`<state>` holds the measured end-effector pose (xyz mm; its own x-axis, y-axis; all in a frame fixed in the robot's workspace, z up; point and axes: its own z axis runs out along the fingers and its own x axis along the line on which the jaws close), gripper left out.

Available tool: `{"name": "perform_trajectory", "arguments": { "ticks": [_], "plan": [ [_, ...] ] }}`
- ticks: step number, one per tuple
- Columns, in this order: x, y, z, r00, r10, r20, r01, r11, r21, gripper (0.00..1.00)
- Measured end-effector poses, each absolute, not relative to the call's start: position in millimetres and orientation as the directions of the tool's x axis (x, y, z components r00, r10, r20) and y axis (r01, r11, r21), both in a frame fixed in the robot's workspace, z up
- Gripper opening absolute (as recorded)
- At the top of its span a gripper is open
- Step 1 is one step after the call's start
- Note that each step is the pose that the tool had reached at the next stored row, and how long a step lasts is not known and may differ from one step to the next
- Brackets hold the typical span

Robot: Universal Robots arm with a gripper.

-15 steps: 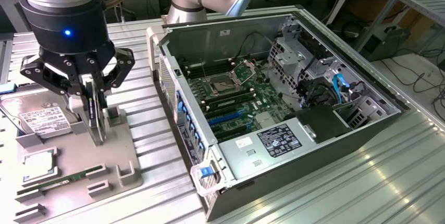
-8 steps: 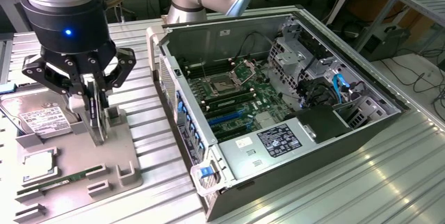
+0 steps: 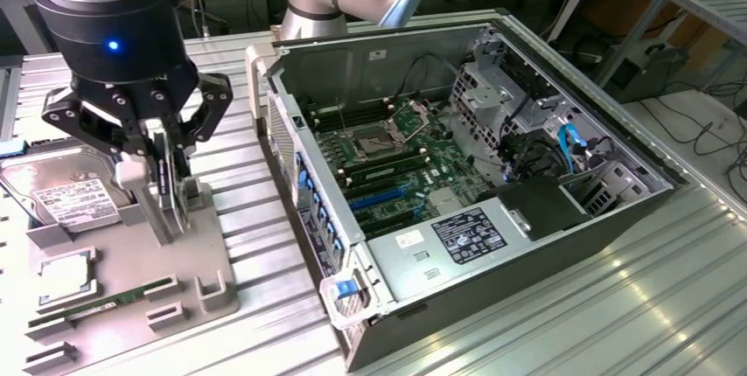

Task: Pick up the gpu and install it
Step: 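Pick up the gpu and move the gpu toward the slot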

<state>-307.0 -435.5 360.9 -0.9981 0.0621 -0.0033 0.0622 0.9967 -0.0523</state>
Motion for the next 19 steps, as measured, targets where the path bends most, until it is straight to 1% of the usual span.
{"name": "perform_trajectory", "arguments": {
  "ticks": [14,19],
  "plan": [
    [-307,-435,373,-1.0,0.027,-0.003,0.027,0.998,-0.052,0.27],
    [-307,-435,382,-1.0,0.025,-0.003,0.025,0.998,-0.053,0.27]
  ]
}}
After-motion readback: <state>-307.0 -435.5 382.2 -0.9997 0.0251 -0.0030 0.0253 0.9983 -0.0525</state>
